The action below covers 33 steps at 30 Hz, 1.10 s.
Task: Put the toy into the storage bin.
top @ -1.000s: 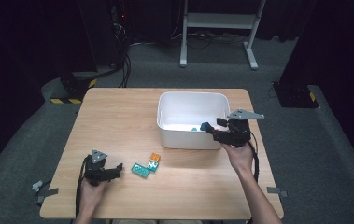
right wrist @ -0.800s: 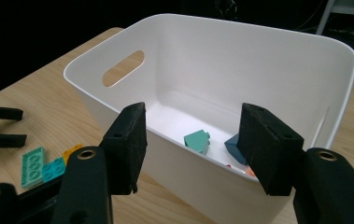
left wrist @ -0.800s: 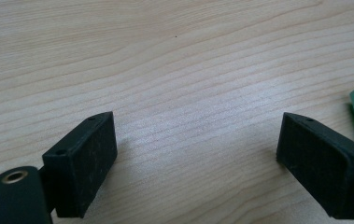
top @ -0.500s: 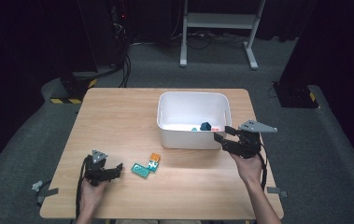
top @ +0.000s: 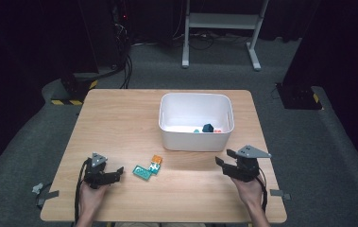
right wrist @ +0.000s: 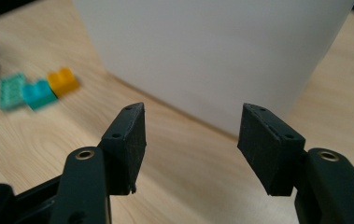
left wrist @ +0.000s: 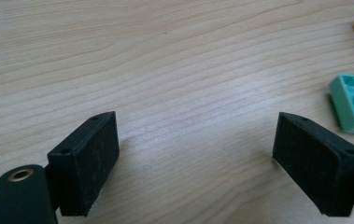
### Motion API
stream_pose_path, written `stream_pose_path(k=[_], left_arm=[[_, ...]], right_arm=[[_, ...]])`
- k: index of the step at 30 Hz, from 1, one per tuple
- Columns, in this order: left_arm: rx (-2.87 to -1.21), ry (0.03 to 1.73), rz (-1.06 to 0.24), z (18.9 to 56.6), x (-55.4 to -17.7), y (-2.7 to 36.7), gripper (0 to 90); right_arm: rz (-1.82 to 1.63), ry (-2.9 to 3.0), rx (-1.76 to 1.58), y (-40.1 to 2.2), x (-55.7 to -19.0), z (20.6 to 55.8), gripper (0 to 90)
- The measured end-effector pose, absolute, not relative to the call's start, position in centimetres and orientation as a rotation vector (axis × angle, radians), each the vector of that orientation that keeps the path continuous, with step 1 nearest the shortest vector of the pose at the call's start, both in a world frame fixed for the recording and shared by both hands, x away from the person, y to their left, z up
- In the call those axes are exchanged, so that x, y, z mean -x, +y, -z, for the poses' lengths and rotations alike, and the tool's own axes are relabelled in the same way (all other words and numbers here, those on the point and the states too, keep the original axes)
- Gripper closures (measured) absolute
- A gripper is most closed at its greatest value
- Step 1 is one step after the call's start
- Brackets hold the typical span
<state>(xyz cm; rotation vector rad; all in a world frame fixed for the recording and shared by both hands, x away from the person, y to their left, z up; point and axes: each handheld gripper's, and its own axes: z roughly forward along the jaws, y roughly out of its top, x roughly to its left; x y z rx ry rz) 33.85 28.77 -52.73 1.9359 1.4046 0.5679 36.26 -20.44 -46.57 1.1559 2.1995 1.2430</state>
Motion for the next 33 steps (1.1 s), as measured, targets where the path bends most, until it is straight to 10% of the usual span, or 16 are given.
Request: stream_pose_path(k=[33], left_arm=[[-2.037, 1.208, -0.474, 52.1, -32.2, 20.8, 15.1]], right_arm=[[-0.965, 2.244, -1.253, -19.3, -37.6, 52.4, 35.6]])
